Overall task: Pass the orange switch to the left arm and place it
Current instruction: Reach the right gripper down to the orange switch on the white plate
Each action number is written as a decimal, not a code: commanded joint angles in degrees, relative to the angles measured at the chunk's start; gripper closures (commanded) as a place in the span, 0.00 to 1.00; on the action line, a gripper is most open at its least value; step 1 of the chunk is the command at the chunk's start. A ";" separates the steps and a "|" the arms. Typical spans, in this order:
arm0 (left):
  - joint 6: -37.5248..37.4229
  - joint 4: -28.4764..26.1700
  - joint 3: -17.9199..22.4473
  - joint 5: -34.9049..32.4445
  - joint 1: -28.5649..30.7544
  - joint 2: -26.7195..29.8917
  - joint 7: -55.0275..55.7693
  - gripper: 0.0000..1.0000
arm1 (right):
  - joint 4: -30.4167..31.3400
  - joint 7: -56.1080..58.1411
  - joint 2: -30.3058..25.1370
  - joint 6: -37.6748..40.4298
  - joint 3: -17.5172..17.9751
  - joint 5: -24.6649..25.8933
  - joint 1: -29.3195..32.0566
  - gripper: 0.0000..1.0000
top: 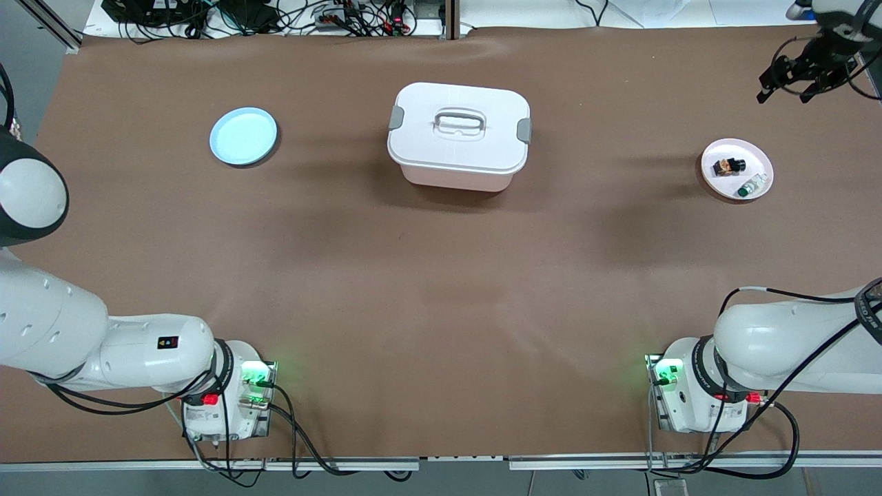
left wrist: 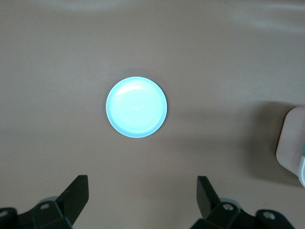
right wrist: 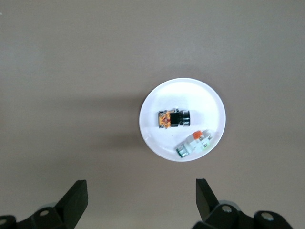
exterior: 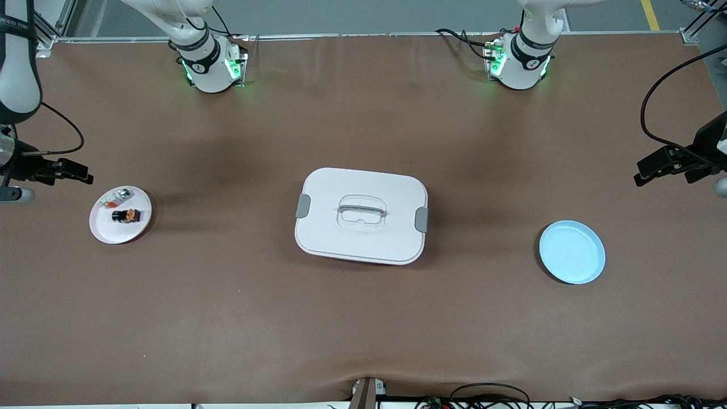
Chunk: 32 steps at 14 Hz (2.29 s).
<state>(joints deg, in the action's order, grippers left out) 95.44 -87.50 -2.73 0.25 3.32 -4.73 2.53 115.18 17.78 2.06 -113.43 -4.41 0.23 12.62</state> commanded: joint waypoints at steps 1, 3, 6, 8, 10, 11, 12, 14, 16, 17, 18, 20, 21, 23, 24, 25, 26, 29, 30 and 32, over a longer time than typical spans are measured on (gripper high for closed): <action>-0.60 0.23 -0.17 0.01 0.28 0.25 -0.86 0.00 | 6.17 0.76 -1.63 -8.09 0.81 2.66 0.82 0.00; -0.60 0.23 -0.17 -0.08 0.37 0.25 -0.95 0.00 | 9.08 0.76 0.30 -14.07 0.72 2.67 0.91 0.00; -0.60 0.23 -0.17 -0.08 0.46 0.25 -0.95 0.00 | 12.25 0.94 3.90 -21.90 0.81 2.67 1.88 0.00; -0.60 0.23 -0.17 -0.08 0.37 0.25 -0.86 0.00 | 12.78 1.29 6.45 -25.24 0.72 2.67 2.23 0.00; -0.60 0.23 -0.17 -0.17 0.37 0.25 -0.95 0.00 | 14.71 2.51 9.00 -31.03 0.81 2.67 3.37 0.00; -0.60 0.23 -0.17 -0.17 0.37 0.25 -0.95 0.00 | 15.76 3.04 10.40 -34.54 0.81 2.75 4.15 0.00; -0.60 0.23 -0.17 -0.08 0.37 0.25 -0.86 0.00 | 16.12 3.22 11.98 -36.93 0.81 2.67 4.34 0.00; -0.60 0.23 -0.17 -0.08 0.45 0.25 -0.95 0.00 | 16.12 3.49 14.71 -39.83 0.81 2.67 4.78 0.00; -0.60 0.23 -0.17 -0.08 0.37 0.25 -0.95 0.00 | 16.21 3.49 16.91 -41.60 0.81 2.67 4.78 0.00; -0.60 0.23 -0.17 -0.08 0.37 0.25 -0.95 0.00 | 16.21 3.49 17.62 -42.48 0.81 2.67 4.69 0.00; -0.60 0.23 -0.17 -0.08 0.37 0.25 -0.95 0.00 | 16.21 3.49 18.23 -43.01 0.81 2.67 4.69 0.00; -0.60 0.23 -0.17 -0.08 0.37 0.25 -0.95 0.00 | 16.13 3.49 18.41 -43.10 0.81 2.67 4.43 0.00; -0.60 0.23 -0.17 -0.08 0.37 0.25 -0.95 0.00 | 15.95 3.49 18.41 -43.10 0.81 2.67 4.34 0.00; -0.60 0.23 -0.17 0.01 0.37 0.25 -0.95 0.00 | 15.51 3.40 19.11 -43.10 0.89 2.67 4.34 0.00; -0.60 0.23 -0.17 0.01 0.37 0.25 -0.95 0.00 | 15.08 3.40 19.38 -43.19 0.81 2.67 4.34 0.00; -0.60 0.23 -0.17 0.01 0.37 0.25 -0.95 0.00 | 14.72 3.40 19.90 -43.19 0.81 2.67 4.34 0.00; -0.60 0.23 -0.17 0.01 0.37 0.25 -0.95 0.00 | 14.28 3.40 20.17 -43.19 0.81 2.67 4.34 0.00; -0.60 0.23 -0.17 0.01 0.46 0.25 -0.95 0.00 | 13.40 3.40 21.14 -43.19 0.89 2.67 4.60 0.00; -0.60 0.23 -0.17 0.01 0.46 0.25 -0.95 0.00 | 13.40 3.40 21.14 -43.19 0.81 2.67 4.51 0.00; -0.60 0.23 -0.09 0.01 0.46 0.25 -0.95 0.00 | 13.23 3.40 21.23 -43.19 0.89 2.67 4.51 0.00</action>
<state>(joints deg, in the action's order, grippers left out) 95.44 -87.50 -2.71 0.25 3.37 -4.73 2.52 129.50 20.78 22.48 -156.54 -4.11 2.41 16.39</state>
